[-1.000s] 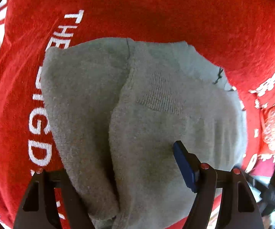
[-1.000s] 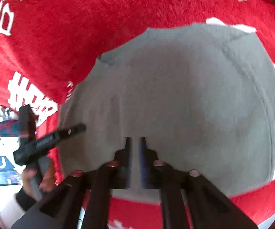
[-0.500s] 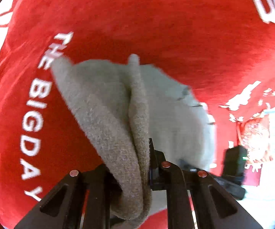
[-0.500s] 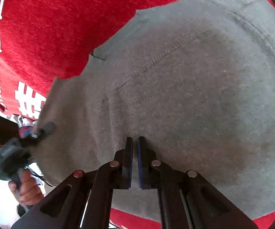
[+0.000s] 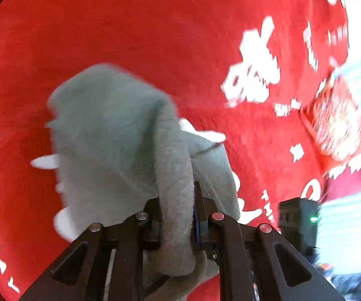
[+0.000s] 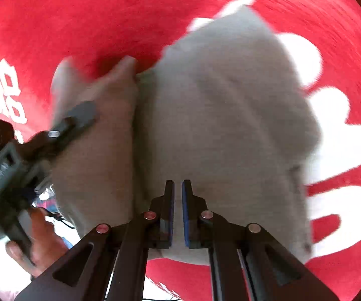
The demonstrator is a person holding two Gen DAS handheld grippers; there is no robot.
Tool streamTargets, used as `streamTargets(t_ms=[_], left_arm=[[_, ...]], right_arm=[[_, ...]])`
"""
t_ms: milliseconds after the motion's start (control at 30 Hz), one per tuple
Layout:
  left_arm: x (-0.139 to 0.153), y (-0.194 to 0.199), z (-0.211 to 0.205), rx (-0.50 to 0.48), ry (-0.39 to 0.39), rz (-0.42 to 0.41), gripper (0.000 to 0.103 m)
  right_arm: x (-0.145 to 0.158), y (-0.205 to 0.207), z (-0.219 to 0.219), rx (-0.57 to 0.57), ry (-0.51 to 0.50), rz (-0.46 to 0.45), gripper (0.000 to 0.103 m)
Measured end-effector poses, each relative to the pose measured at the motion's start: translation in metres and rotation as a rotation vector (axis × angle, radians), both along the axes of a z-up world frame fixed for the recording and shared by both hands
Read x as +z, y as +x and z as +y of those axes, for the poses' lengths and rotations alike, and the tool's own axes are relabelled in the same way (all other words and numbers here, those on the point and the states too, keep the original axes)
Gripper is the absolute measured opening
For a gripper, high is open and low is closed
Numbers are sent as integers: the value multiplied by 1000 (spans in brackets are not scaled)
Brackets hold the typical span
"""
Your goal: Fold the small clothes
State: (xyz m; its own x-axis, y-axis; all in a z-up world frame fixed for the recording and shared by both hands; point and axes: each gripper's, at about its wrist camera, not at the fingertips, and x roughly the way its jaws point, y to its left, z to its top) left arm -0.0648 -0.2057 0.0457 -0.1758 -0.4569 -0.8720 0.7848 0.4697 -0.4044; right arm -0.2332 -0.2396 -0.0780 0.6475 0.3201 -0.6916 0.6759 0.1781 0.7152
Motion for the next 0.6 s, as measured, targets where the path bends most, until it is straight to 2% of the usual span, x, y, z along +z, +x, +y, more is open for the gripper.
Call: streamTargets(t_ms=[67, 167, 267, 333, 400, 433, 467, 500, 533, 567, 600], left_arm=[[-28, -24, -23, -62, 64, -8, 17], [-58, -49, -33, -138, 161, 8, 17], [-43, -59, -23, -162, 136, -87, 17], [-29, -58, -19, -160, 109, -84, 17], [-9, -54, -12, -135, 68, -111, 17], [-1, -49, -3, -116, 59, -143, 32], [8, -44, 5, -85, 55, -184, 73], [16, -37, 16, -38, 55, -238, 93], [24, -32, 25, 17, 48, -295, 103], [31, -25, 36, 64, 32, -338, 103], [35, -19, 44, 80, 35, -346, 103]], right_arm=[[-8, -10, -1, -30, 43, -31, 8], [-11, -15, 0, -49, 67, -61, 8], [-11, -16, 1, -48, 72, -65, 8], [-6, -30, -7, -59, 69, -71, 8], [-3, -36, -13, -100, 78, -100, 15], [-4, -41, -15, -128, 94, -120, 20], [-3, -47, -18, -157, 113, -136, 38], [-5, -53, -22, -190, 133, -153, 56], [-6, -57, -25, -225, 158, -191, 62], [-7, -59, -28, -252, 185, -226, 63], [-8, -59, -30, -261, 198, -237, 63]])
